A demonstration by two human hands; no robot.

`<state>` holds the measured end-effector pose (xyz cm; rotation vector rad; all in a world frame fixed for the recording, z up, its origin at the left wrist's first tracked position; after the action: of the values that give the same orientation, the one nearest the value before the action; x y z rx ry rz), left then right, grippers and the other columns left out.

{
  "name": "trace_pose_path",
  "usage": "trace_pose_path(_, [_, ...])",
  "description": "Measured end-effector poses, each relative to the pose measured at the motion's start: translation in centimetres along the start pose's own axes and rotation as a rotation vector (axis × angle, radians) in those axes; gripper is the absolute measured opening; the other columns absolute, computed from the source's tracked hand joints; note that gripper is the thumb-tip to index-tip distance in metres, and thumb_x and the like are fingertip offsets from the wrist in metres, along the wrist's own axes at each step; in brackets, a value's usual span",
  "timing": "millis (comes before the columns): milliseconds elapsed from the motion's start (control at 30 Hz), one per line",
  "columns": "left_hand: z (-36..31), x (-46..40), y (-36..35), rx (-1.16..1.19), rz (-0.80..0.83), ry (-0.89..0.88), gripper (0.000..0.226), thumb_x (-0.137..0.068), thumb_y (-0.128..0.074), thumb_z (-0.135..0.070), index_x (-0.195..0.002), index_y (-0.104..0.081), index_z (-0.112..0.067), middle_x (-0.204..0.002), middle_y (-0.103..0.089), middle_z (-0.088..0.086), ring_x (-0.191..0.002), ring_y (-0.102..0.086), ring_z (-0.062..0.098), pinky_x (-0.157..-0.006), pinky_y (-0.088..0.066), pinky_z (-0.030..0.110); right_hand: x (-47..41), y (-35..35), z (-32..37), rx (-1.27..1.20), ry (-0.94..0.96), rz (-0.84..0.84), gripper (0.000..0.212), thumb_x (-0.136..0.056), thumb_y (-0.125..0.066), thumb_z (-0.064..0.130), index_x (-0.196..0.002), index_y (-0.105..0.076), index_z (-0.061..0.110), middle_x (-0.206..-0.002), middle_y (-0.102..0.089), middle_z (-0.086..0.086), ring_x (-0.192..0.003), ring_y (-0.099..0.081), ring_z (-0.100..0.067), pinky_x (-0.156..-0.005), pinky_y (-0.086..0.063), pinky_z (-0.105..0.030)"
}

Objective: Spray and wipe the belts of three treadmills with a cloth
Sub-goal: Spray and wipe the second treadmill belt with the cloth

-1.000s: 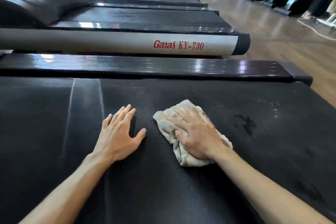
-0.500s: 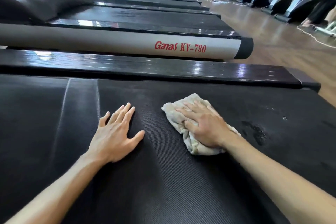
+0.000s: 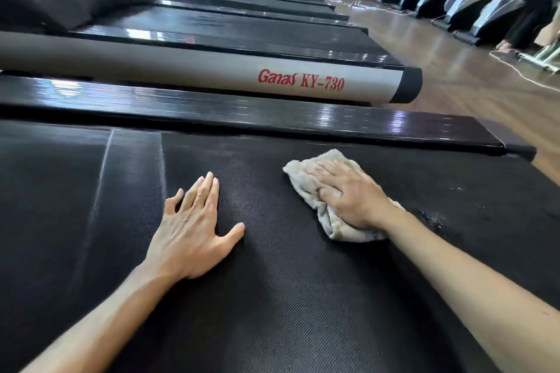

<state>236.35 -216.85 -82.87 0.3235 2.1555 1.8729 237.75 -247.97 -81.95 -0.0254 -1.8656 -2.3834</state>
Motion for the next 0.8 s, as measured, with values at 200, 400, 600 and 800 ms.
trace_pose_path(200, [0.0, 0.1, -0.1, -0.011, -0.006, 0.000, 0.113, -0.071, 0.004, -0.081, -0.162, 0.004, -0.015, -0.170, 0.011, -0.004, -0.154, 0.014, 0.006, -0.126, 0.001, 0.038, -5.0, 1.1, 4.3, -0.015, -0.248, -0.167, 0.057, -0.093, -0.030, 0.063, -0.145, -0.047, 0.045, -0.157, -0.042, 0.007, -0.145, -0.033, -0.028, -0.120, -0.026, -0.050])
trace_pose_path(400, [0.0, 0.0, 0.1, 0.001, -0.015, 0.002, 0.113, -0.072, 0.002, -0.081, -0.162, 0.003, -0.014, -0.170, 0.011, -0.002, -0.154, 0.014, 0.007, -0.126, 0.000, 0.038, -3.3, 0.1, 7.6, 0.048, 0.078, -0.008, 0.075, -0.086, -0.011, 0.062, -0.153, -0.040, 0.046, -0.170, -0.022, 0.012, -0.158, -0.011, -0.018, -0.126, -0.006, -0.050])
trace_pose_path(600, [-0.1, 0.0, 0.1, -0.004, -0.001, 0.038, 0.118, -0.070, -0.001, -0.082, -0.161, 0.005, -0.006, -0.169, 0.013, 0.010, -0.156, 0.014, 0.017, -0.126, 0.000, 0.040, -5.5, 0.5, 6.8, 0.014, -0.198, -0.092, 0.060, -0.100, -0.021, 0.060, -0.154, -0.041, 0.040, -0.165, -0.032, 0.006, -0.153, -0.023, -0.024, -0.124, -0.018, -0.049])
trace_pose_path(800, [-0.1, -0.1, 0.0, -0.005, 0.004, 0.039, 0.118, -0.070, -0.002, -0.081, -0.161, 0.005, -0.006, -0.169, 0.013, 0.011, -0.156, 0.013, 0.017, -0.126, 0.001, 0.039, -10.4, -1.6, 14.4, 0.062, 0.053, 0.045, 0.057, -0.100, -0.026, 0.062, -0.152, -0.044, 0.043, -0.168, -0.029, 0.008, -0.155, -0.022, -0.024, -0.126, -0.014, -0.049])
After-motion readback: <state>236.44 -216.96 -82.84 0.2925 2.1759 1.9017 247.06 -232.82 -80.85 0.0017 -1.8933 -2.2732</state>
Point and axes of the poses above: each hand's wrist, its own x-axis away from the middle knuckle, its own y-axis out of the back of the hand, z = x × y, the point moved 3 cm from there along -x, towards the middle knuckle
